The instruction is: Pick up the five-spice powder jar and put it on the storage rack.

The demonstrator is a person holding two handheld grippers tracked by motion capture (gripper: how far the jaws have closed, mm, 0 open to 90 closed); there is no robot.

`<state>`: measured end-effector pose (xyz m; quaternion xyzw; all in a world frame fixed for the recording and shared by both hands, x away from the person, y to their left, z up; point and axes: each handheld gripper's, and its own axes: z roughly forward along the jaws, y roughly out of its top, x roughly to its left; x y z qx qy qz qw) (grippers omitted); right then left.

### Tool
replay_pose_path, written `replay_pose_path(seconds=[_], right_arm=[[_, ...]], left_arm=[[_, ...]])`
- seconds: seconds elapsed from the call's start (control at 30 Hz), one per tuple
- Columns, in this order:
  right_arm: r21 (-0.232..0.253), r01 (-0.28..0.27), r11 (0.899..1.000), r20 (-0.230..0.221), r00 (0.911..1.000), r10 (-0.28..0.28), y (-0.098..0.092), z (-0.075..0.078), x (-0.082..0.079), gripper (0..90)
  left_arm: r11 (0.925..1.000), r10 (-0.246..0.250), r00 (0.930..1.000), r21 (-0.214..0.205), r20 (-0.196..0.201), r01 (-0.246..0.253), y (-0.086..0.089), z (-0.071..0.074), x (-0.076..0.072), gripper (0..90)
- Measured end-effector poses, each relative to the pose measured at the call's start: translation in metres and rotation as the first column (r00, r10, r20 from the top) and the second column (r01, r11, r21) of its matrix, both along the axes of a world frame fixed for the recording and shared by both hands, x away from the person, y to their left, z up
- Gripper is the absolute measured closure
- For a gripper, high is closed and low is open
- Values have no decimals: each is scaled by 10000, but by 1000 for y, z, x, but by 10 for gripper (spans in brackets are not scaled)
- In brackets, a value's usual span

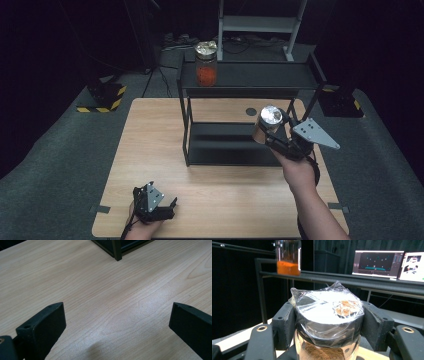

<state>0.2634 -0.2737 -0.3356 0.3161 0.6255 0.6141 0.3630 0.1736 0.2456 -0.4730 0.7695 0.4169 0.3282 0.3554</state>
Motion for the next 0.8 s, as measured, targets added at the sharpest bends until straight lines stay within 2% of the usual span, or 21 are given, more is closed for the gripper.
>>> replay_pose_path(seconds=[0.8], right_arm=[[321, 123, 9994, 878, 9960, -151, 1, 49, 6, 343]], left_arm=[[10000, -54, 10000, -8, 15, 54, 1, 0, 0, 11]])
